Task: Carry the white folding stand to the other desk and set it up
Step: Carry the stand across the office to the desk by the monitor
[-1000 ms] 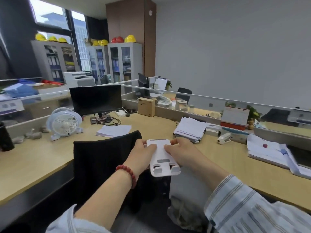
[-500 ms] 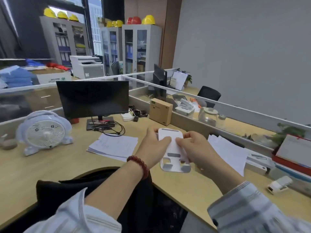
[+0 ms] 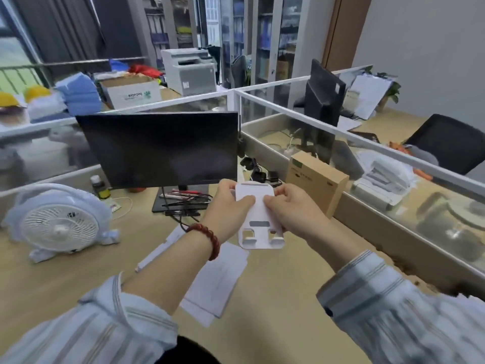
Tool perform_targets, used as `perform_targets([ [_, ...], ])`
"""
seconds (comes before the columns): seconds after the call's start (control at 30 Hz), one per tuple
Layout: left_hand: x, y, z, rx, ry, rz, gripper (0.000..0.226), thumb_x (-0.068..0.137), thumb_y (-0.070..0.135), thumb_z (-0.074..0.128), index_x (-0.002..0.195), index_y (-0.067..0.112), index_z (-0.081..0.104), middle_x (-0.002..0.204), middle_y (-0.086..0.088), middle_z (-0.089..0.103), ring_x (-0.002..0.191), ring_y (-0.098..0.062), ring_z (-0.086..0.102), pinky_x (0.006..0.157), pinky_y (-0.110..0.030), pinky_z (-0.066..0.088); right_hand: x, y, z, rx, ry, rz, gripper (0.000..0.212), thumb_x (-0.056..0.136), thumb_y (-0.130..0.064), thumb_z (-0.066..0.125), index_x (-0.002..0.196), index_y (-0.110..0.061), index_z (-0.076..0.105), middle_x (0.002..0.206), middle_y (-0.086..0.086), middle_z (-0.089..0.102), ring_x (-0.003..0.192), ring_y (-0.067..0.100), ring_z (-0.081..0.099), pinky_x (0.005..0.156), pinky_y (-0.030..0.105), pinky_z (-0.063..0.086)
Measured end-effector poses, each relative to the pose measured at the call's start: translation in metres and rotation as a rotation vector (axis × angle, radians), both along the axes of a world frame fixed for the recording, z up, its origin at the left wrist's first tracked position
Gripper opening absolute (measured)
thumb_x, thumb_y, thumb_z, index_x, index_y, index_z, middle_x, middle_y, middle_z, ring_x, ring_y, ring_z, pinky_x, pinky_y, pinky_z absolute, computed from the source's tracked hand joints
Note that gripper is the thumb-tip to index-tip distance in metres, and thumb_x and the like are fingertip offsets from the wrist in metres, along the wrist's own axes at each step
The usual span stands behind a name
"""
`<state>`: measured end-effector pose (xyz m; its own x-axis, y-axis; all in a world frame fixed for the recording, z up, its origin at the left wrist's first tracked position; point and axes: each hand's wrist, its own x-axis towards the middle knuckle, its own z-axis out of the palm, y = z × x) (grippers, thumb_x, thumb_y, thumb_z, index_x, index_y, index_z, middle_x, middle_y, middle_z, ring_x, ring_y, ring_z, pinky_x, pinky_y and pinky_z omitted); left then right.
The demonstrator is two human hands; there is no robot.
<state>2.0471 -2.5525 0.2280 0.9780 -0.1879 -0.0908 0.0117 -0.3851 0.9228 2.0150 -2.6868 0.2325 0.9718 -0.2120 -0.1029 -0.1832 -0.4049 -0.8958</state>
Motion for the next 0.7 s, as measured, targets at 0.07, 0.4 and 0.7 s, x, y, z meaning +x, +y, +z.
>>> perform_targets([
  [0.07, 0.042, -0.010, -0.008, 0.019, 0.018, 0.038, 0.022, 0.089, 0.024, 0.051, 0.107, 0.021, 0.038, 0.088, 0.008, 0.051, 0.080, -0.012, 0.057, 0.067, -0.028, 0.050, 0.047, -0.012, -0.009, 0.008, 0.002, 0.041, 0.022, 0.091, -0.028, 0.050, 0.102, -0.009, 0.054, 0.076, 0.002, 0.061, 0.064, 0.016, 0.057, 0.055, 0.029, 0.048],
  [0.4, 0.183, -0.039, -0.062, 0.118, 0.066, 0.056, 0.026, 0.083, 0.029, 0.053, 0.108, 0.025, 0.045, 0.118, -0.006, 0.055, 0.101, -0.024, 0.059, 0.079, -0.039, 0.052, 0.187, -0.045, -0.051, -0.051, 0.062, 0.111, 0.009, 0.088, -0.020, 0.047, 0.083, -0.013, 0.050, 0.078, 0.007, 0.060, 0.068, 0.019, 0.057, 0.055, 0.028, 0.049],
  [0.7, 0.245, -0.046, -0.136, 0.133, 0.175, 0.027, 0.007, 0.084, 0.023, 0.052, 0.091, 0.022, 0.055, 0.115, -0.009, 0.061, 0.103, -0.028, 0.061, 0.090, -0.047, 0.052, 0.254, -0.049, -0.121, -0.065, 0.225, 0.088, 0.021, 0.089, -0.024, 0.047, 0.104, -0.009, 0.052, 0.085, 0.004, 0.059, 0.069, 0.015, 0.057, 0.047, 0.023, 0.047],
])
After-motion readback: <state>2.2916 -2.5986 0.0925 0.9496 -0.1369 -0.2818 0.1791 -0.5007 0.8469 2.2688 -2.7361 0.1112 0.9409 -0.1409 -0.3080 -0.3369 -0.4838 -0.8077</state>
